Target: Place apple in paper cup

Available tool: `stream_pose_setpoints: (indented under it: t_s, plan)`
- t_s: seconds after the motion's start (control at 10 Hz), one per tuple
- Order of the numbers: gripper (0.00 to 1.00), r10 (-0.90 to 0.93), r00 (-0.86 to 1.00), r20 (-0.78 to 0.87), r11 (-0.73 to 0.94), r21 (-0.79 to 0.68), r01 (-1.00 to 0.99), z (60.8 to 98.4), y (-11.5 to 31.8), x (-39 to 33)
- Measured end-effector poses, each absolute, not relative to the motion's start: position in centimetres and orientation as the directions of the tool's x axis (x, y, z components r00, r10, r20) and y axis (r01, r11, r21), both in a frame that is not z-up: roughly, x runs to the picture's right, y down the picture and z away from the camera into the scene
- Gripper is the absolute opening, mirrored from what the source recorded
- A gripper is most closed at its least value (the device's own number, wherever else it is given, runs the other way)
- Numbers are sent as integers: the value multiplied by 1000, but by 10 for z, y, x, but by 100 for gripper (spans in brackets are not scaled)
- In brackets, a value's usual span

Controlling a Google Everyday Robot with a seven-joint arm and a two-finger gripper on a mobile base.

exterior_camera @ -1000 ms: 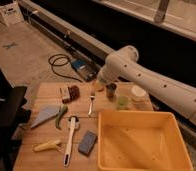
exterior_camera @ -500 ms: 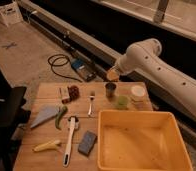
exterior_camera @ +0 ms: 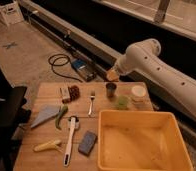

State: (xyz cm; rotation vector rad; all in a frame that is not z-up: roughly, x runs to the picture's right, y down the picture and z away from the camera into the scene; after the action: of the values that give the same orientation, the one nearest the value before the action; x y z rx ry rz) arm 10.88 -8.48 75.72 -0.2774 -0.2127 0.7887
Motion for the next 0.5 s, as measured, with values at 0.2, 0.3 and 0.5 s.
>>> stream_pose_setpoints:
  t_s: [0.2, 0.3, 0.5]
  plan:
    - [0, 769, 638, 37, 624, -259, -737, 761, -88, 143]
    - [0, 787, 617, 20, 603, -237, -762, 761, -88, 160]
    - [0, 837, 547, -31, 534, -170, -828, 765, -87, 218]
